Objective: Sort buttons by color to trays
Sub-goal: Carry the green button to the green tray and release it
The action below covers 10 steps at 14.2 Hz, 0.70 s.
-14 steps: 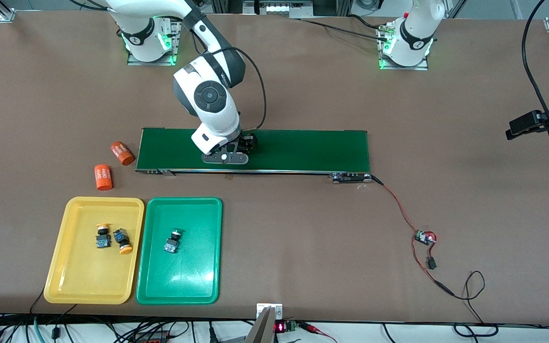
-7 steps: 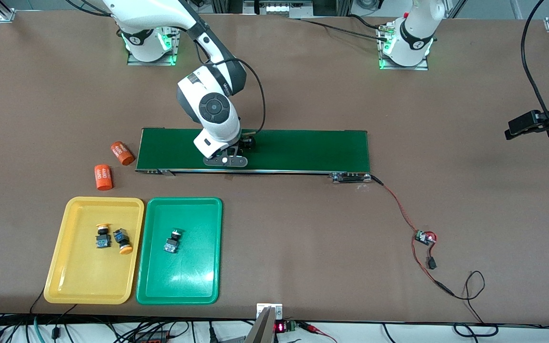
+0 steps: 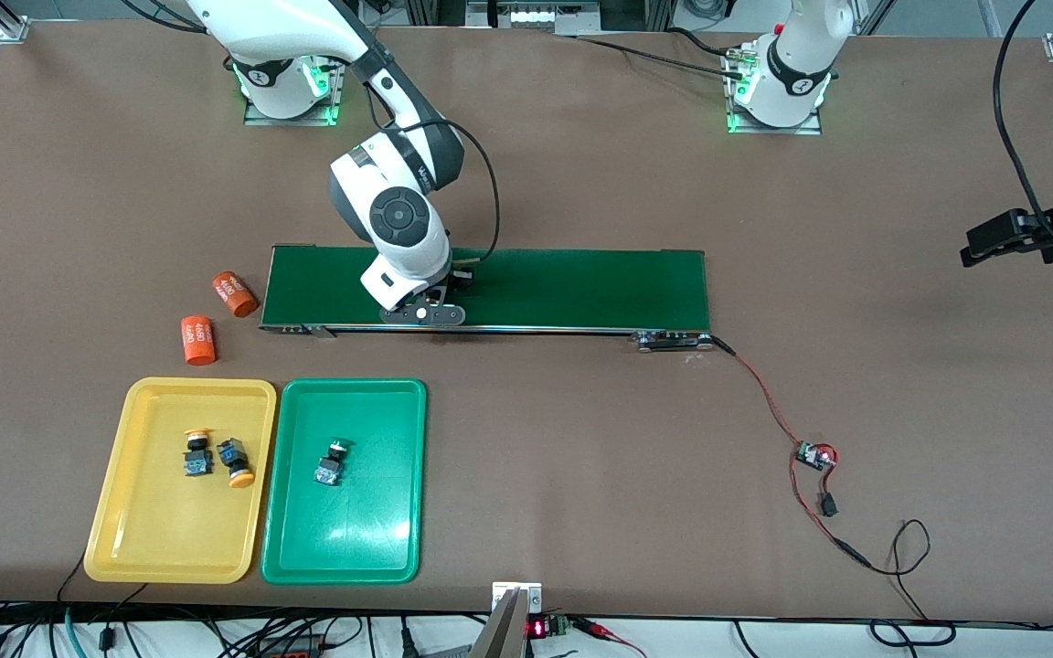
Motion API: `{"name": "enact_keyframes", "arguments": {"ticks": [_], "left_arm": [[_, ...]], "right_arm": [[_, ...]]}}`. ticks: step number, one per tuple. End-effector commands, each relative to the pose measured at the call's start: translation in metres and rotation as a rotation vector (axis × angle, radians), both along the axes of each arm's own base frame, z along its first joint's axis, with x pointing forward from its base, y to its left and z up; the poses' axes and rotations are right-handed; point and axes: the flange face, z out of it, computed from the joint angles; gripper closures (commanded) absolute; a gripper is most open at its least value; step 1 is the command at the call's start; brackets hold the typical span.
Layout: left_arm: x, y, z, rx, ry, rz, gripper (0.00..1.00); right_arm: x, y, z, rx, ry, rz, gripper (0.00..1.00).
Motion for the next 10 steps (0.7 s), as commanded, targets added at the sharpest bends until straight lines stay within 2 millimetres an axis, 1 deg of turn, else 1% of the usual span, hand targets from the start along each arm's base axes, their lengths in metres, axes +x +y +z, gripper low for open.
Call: {"name": "enact_keyframes", "arguments": {"ticks": [1, 3, 5, 7, 9, 10], "left_arm": [[-0.007, -0.003, 0.006, 0.021, -0.006, -0.021, 0.00], [-0.007, -0.004, 0.006, 0.021, -0.006, -0.022, 0.00], [-0.007, -0.007, 0.007, 0.021, -0.008, -0.027, 0.00], [-0.007, -0.006, 0.007, 0.021, -0.006, -0.025, 0.00], [-0.007, -0.005, 0.007, 0.021, -0.006, -0.024, 0.00], [-0.007, -0.006, 0.007, 0.021, -0.006, -0.025, 0.00]], "right_arm": [[0.009, -0.007, 0.015, 0.008, -0.011, 0.005, 0.87], [0.029, -0.024, 0.050, 0.035, -0.054, -0.015, 0.87], [0.063, -0.048, 0.084, 0.068, -0.108, -0.024, 0.86], [0.090, -0.058, 0.115, 0.102, -0.177, 0.036, 0.86], [0.131, -0.082, 0.120, 0.128, -0.221, 0.080, 0.86], [0.149, -0.091, 0.112, 0.134, -0.228, 0.084, 0.85]]}}
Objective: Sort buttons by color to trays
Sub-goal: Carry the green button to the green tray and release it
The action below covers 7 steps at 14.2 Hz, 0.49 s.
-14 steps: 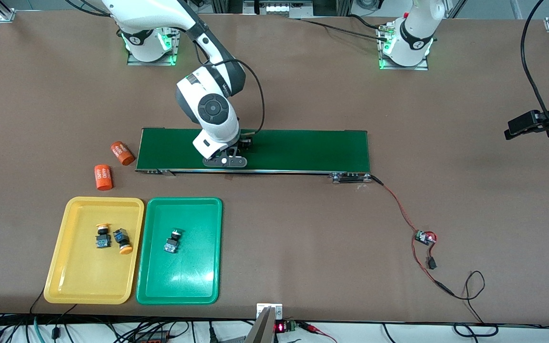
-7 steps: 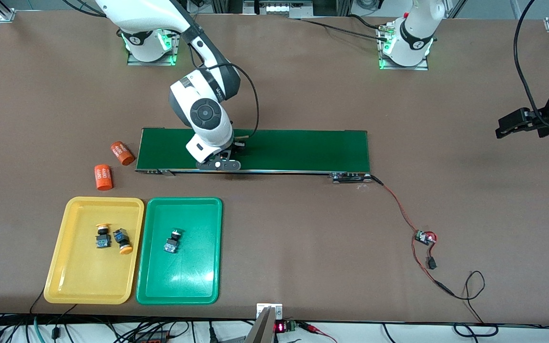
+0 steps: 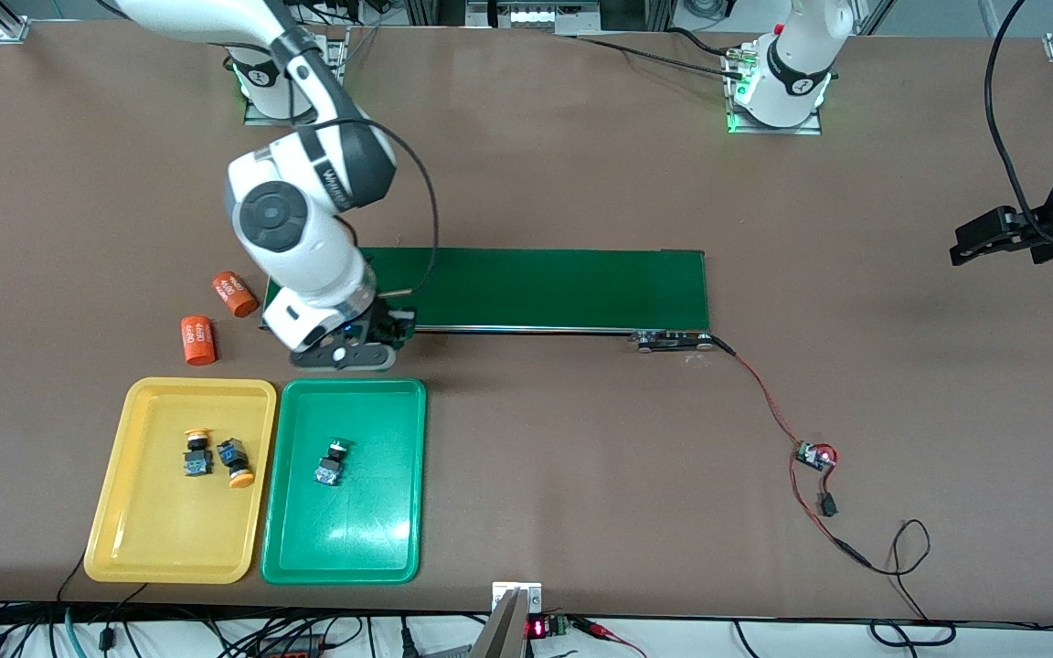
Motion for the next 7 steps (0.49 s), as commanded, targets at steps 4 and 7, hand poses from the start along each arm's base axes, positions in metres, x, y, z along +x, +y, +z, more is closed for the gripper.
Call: {"name": "enact_keyframes", "arguments": {"ticks": [4, 7], "left_arm": [[-0.008, -0.001, 0.007, 0.022, -0.005, -0.017, 0.00], [-0.008, -0.002, 0.007, 0.022, -0.005, -0.019, 0.00]], "right_arm": [[0.078, -0.018, -0.091, 0.065, -0.120, 0.021, 0.82], [0.082, -0.025, -0.148, 0.064, -0.141, 0.060, 0.82]]}}
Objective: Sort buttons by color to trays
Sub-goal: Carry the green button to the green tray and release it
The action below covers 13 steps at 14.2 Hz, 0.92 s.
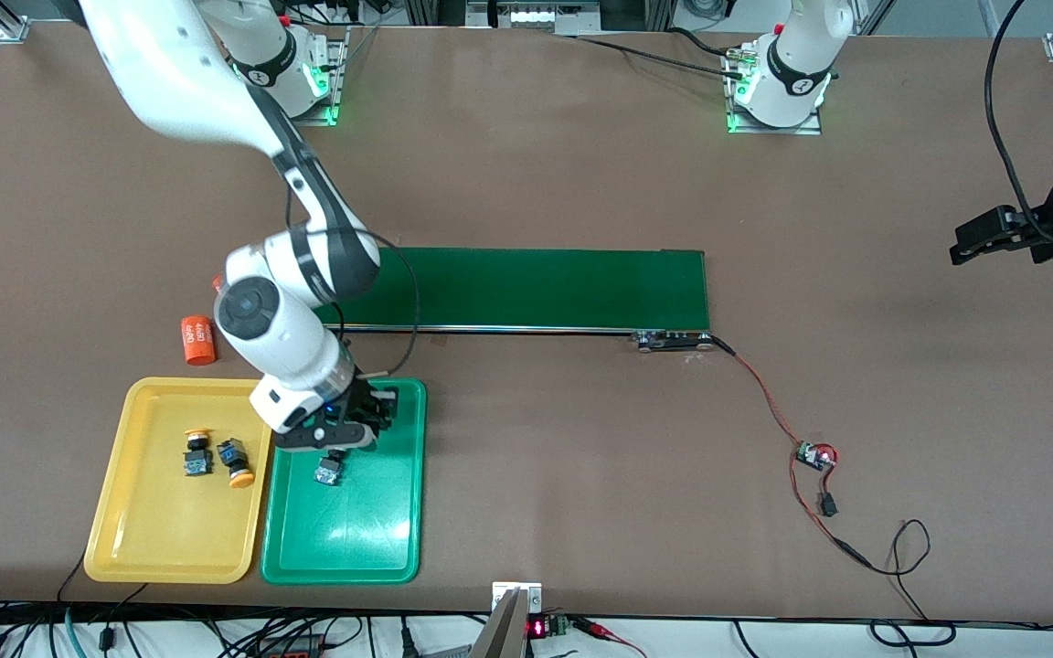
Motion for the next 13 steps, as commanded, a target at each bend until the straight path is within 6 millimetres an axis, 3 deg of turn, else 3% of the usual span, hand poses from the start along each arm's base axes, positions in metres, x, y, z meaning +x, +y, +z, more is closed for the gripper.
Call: {"name": "enact_keyframes", "arguments": {"ticks": [1, 2, 3, 4, 5, 9, 11, 13], "left_arm": [[-0.007, 0.000, 0.006, 0.022, -0.003, -0.015, 0.00], [-0.007, 0.000, 0.006, 0.022, -0.003, -0.015, 0.00], [-0.007, -0.001, 0.006, 0.022, -0.003, -0.016, 0.00], [-0.007, 0.000, 0.006, 0.022, -0.003, -0.015, 0.00], [-0.007, 0.000, 0.006, 0.022, -0.003, -0.015, 0.00], [-0.007, -0.002, 0.006, 0.021, -0.003, -0.019, 0.00], [-0.007, -0.002, 0.006, 0.021, -0.002, -0.019, 0.00], [-0.007, -0.003, 0.006, 0.023, -0.002, -0.021, 0.00]], "right_arm": [[0.011, -0.002, -0.024, -0.001, -0.026, 0.035, 0.82], [0.010, -0.002, -0.026, -0.005, -0.024, 0.035, 0.82], [0.010, -0.003, -0.029, -0.007, -0.019, 0.035, 0.73], [0.009, -0.003, -0.033, -0.006, -0.014, 0.031, 0.35], [0.010, -0.004, -0.033, -0.005, -0.014, 0.029, 0.04], [0.015, -0.019, -0.018, -0.012, -0.010, 0.017, 0.00], [0.015, -0.025, 0.002, -0.027, 0.025, 0.014, 0.00], [0.014, -0.040, 0.037, -0.047, 0.059, 0.003, 0.00]]}}
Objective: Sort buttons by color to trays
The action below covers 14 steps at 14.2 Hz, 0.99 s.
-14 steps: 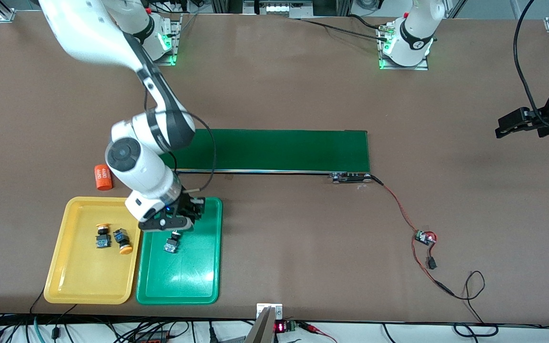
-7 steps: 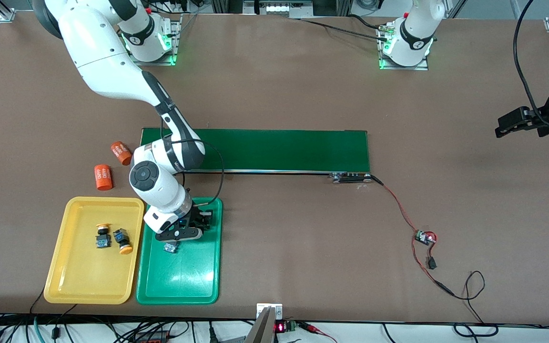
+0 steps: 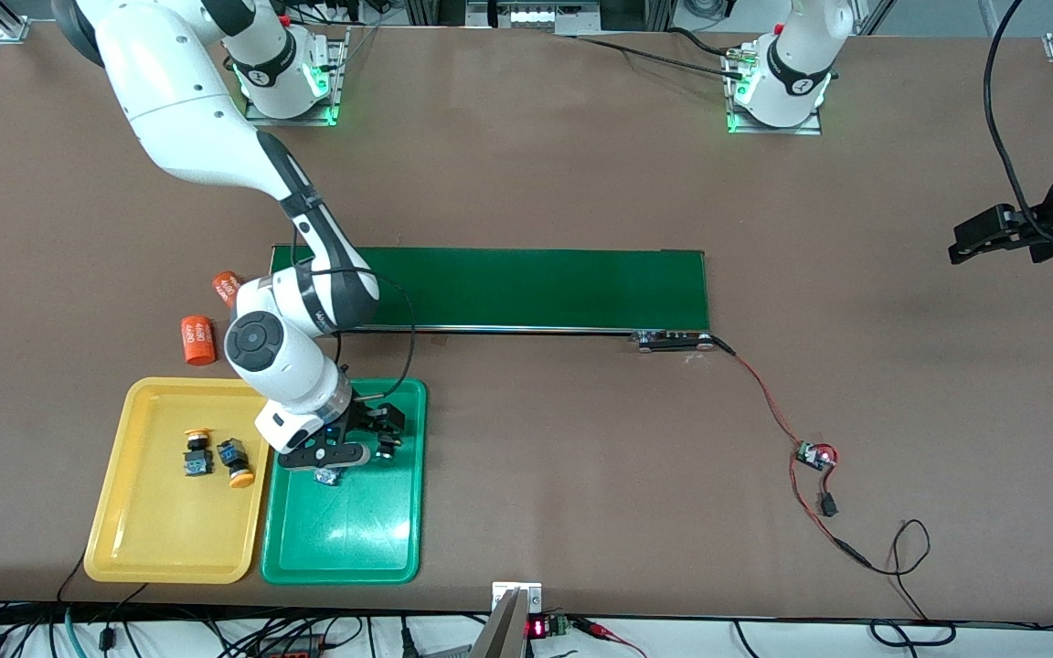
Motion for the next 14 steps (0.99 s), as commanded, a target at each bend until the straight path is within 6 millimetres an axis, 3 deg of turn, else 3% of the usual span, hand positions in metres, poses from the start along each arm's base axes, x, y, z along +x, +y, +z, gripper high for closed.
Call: {"name": "enact_keyframes", "arguments": {"ticks": [1, 4, 5, 7, 8, 11, 13, 14], "left_arm": [[-0.007, -0.004, 0.005, 0.023, 0.000, -0.022, 0.00], [-0.009, -0.009, 0.008, 0.023, -0.004, -0.032, 0.00], [-0.010, -0.009, 0.008, 0.021, -0.001, -0.032, 0.00], [-0.014, -0.012, 0.012, 0.022, 0.009, -0.036, 0.00], [-0.017, -0.015, 0.017, 0.023, -0.001, -0.040, 0.00], [-0.019, -0.013, 0.018, 0.023, 0.009, -0.037, 0.00], [-0.019, -0.013, 0.017, 0.023, 0.012, -0.037, 0.00], [-0.019, -0.013, 0.018, 0.023, 0.010, -0.037, 0.00]], "right_arm": [[-0.002, -0.027, 0.054, -0.035, 0.060, -0.004, 0.00], [-0.018, -0.067, 0.107, -0.092, 0.228, -0.032, 0.00], [-0.019, -0.083, 0.143, -0.102, 0.251, -0.051, 0.00], [-0.026, -0.130, 0.192, -0.105, 0.296, 0.001, 0.00], [-0.034, -0.153, 0.227, -0.107, 0.266, 0.050, 0.00], [-0.079, -0.182, 0.302, -0.133, 0.239, 0.045, 0.00], [-0.108, -0.221, 0.323, -0.130, 0.224, -0.007, 0.00], [-0.116, -0.227, 0.326, -0.133, 0.225, -0.018, 0.00]]}}
